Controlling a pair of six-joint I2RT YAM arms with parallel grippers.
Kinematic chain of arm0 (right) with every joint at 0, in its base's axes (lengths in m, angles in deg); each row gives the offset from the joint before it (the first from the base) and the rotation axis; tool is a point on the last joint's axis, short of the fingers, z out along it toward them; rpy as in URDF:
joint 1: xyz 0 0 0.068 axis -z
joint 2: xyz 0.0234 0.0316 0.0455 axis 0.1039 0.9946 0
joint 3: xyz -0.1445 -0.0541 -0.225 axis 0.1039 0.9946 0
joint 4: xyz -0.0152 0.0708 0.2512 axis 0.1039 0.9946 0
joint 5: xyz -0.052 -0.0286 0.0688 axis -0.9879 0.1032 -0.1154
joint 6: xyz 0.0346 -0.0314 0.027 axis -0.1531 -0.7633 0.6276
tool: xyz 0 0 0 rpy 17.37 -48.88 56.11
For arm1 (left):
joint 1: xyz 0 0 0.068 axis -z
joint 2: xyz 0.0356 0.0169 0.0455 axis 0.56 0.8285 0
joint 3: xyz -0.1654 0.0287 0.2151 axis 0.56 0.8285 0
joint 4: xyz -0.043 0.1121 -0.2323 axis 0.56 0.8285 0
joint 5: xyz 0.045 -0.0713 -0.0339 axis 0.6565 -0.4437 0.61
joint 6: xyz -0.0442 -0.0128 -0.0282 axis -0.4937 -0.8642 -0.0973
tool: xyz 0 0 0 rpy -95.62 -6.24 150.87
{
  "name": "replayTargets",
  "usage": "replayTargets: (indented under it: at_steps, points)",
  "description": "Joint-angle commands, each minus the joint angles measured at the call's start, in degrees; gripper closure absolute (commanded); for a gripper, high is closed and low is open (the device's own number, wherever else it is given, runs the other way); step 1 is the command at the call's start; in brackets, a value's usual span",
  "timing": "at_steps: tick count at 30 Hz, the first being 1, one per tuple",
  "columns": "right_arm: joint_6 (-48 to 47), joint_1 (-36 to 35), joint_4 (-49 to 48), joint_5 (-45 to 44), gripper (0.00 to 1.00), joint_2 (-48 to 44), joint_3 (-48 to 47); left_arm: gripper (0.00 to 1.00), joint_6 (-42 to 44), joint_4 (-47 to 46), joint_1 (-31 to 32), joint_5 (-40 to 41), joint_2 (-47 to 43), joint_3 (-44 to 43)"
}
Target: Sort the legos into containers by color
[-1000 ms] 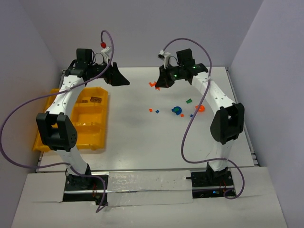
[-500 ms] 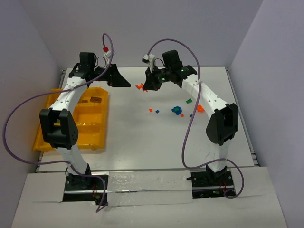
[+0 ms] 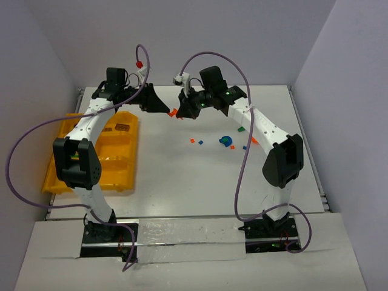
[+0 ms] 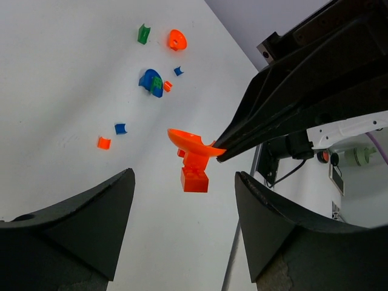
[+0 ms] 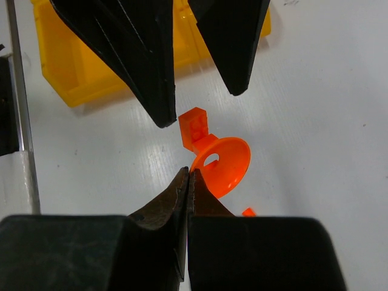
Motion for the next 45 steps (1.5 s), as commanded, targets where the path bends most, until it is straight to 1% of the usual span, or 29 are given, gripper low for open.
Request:
replayTargets:
  at_steps: [1, 5, 7, 11, 12, 17, 21, 26, 27, 29, 30, 31, 33, 34, 35, 37, 39, 40, 41, 42, 43, 44, 45]
  points:
    - [-1.6, -0.7, -2.9, -0.8, 1.0, -4.1, 0.1, 0.26, 1.7, 0.2, 1.0, 0.9, -0.3, -0.5]
    - [-1.9, -1.1, -3.2, -1.4, 1.0, -4.3, 0.1, 0.32, 2.4, 1.5, 1.4, 0.7, 0.1, -0.8]
    - [-1.9, -1.3, -3.1, -1.7, 1.0, -4.3, 0.1, 0.36, 3.4, 3.2, 1.7, 0.6, 0.6, -1.6]
    - [-1.9, -1.4, -3.1, -2.0, 1.0, -4.4, 0.1, 0.45, 3.6, 2.9, 1.8, 0.3, 0.5, -1.4]
    - [-2.0, -1.4, -3.1, -2.2, 1.0, -4.3, 0.1, 0.49, 3.7, 3.1, 1.8, 0.4, 0.5, -1.5]
    - [-1.5, -1.5, -3.2, -3.1, 1.0, -4.2, 0.1, 0.6, 4.0, 3.0, 1.8, 0.3, 0.2, -1.3]
    - [-0.9, -1.5, -3.6, -5.9, 1.0, -4.0, 0.1, 0.81, 4.3, 3.2, 1.8, 0.3, 0.0, -1.2]
    - [-0.6, -1.3, -3.7, -9.0, 1.0, -3.8, 0.6, 0.99, 5.7, 4.4, 1.5, 1.6, -1.0, -0.4]
    - [-0.5, -1.1, -3.7, -9.4, 1.0, -3.9, 1.2, 1.0, 6.7, 5.2, 1.2, 2.5, -1.3, 0.0]
    - [-0.1, -0.2, -3.7, -9.8, 1.0, -4.2, 2.8, 1.0, 12.2, 8.1, 0.9, 5.2, -1.9, 0.6]
    - [0.4, 0.7, -3.5, -9.8, 1.0, -4.5, 3.4, 0.98, 16.1, 12.0, 0.8, 7.3, -1.9, 0.5]
    - [1.1, 1.7, -3.5, -9.7, 1.0, -4.9, 4.6, 0.97, 17.9, 15.4, 0.7, 8.3, -1.7, 0.4]
    - [1.9, 3.1, -3.5, -9.6, 1.0, -5.3, 6.4, 0.95, 21.3, 17.3, 0.6, 11.0, -1.9, 1.3]
    - [2.0, 3.9, -3.4, -9.5, 1.0, -5.7, 8.1, 0.93, 22.3, 17.3, 0.4, 12.7, -2.5, 3.4]
    - [1.7, 4.7, -3.0, -8.9, 1.0, -6.2, 9.6, 0.91, 21.5, 15.1, -0.2, 13.3, -3.7, 6.1]
    - [1.1, 5.6, -2.7, -7.7, 1.0, -6.7, 10.6, 0.88, 20.7, 13.3, -1.2, 13.7, -5.4, 7.8]
    - [0.5, 6.7, -1.4, -4.0, 1.0, -6.7, 11.5, 0.72, 17.6, 8.0, -2.5, 11.6, -7.5, 10.8]
    - [0.2, 7.0, -1.0, -1.8, 1.0, -6.5, 11.2, 0.61, 16.5, 6.2, -2.9, 10.5, -8.2, 11.5]
    - [-0.2, 7.2, -0.3, 2.4, 1.0, -6.0, 10.7, 0.48, 14.5, 2.7, -3.3, 8.5, -9.3, 12.8]
    - [-0.7, 7.2, -0.2, 4.9, 1.0, -5.4, 10.1, 0.46, 14.1, 0.6, -3.3, 7.7, -10.1, 13.6]
    - [-2.3, 7.2, 0.8, 8.9, 1.0, -4.3, 8.8, 0.38, 14.4, -1.8, -3.3, 6.3, -11.2, 14.6]
    - [-3.9, 7.2, 2.5, 13.1, 1.0, -2.8, 7.0, 0.35, 15.9, -2.9, -3.3, 5.3, -12.0, 15.3]
    - [-5.5, 7.1, 4.4, 14.9, 1.0, -2.1, 5.3, 0.34, 17.5, -3.2, -3.3, 4.6, -12.5, 15.5]
